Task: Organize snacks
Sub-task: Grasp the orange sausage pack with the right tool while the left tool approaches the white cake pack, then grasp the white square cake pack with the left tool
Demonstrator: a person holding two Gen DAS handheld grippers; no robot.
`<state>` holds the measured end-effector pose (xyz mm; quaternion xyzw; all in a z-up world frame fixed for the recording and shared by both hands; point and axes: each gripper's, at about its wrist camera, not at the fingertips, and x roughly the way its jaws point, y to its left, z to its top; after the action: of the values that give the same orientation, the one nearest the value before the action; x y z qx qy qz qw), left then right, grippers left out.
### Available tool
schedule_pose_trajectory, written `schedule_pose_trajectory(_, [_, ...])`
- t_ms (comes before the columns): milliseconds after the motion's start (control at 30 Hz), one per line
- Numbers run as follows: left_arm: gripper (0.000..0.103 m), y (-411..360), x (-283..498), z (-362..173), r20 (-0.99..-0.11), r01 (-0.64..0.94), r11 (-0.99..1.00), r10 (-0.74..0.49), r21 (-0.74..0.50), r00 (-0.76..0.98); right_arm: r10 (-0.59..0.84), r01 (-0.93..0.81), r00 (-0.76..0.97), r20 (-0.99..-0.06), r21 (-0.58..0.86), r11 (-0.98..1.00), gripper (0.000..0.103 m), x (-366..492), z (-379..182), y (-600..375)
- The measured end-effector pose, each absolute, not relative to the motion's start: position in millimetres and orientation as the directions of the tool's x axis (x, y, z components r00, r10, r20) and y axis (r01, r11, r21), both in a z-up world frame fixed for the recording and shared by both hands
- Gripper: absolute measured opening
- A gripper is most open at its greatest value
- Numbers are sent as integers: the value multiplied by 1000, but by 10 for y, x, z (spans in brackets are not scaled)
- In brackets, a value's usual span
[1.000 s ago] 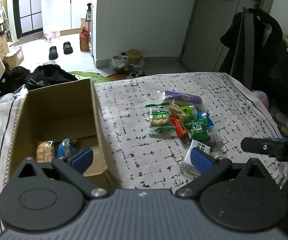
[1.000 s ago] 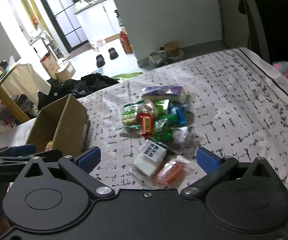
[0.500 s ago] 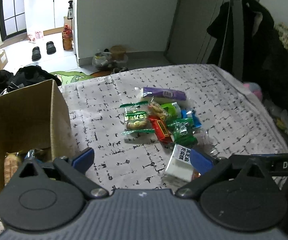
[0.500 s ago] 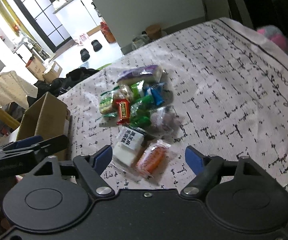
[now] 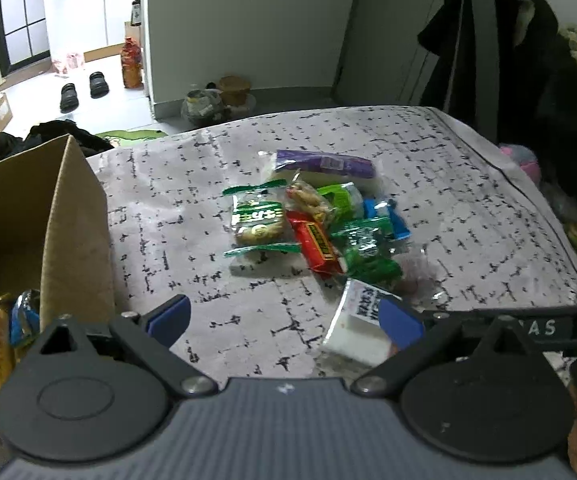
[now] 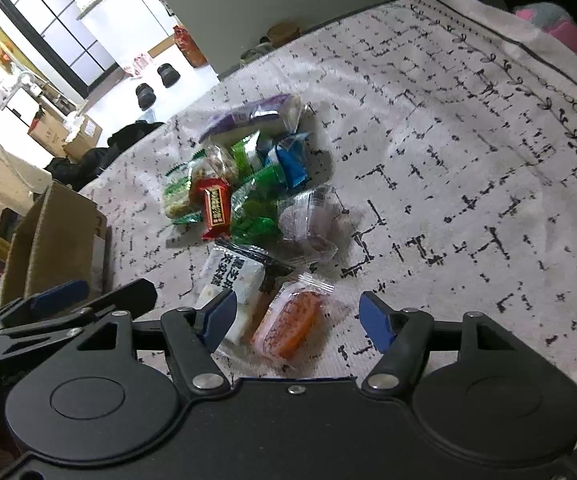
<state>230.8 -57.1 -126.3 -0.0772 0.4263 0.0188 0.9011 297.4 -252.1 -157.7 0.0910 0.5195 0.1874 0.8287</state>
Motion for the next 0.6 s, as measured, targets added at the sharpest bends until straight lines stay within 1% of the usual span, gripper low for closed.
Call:
schedule_pose_trajectory(100, [101,-551,2323,-1295,-777,-109,986,-31,-127,628,402,-216,379,-833,343,914,64,3009,-1643,-2464])
schedule_pose_trajectory(233, [101,-562,2343,-1331,-784,-97,987,-43,-131,620,377,-234,361,-853,308,922,56,3010,-1716,-2396])
schedule_pose_trajectory(300, [101,-587,2359,-1341,-785,-90,988,-44,-126,618,357,-234,364,-860,287,929,48,3006,-1717,-2405])
schedule_pose_trajectory(367, [101,-623,2377,-1355,-785,-74,988,-59,-132,617,351,-226,361,-864,284,932,35,3024,-1716,-2451])
schedule_pose_trajectory(433, [101,-667,2403,-1375,-788,-64,990,-61,-127,613,339,-206,353,-872,281,937,27,3051,-1714,-2519])
schedule_pose_trajectory(600, [101,-774,2479,-1422,-790,-34,993,-70,-114,609,336,-187,350,-875,286,940,26,3052,-1695,-2646])
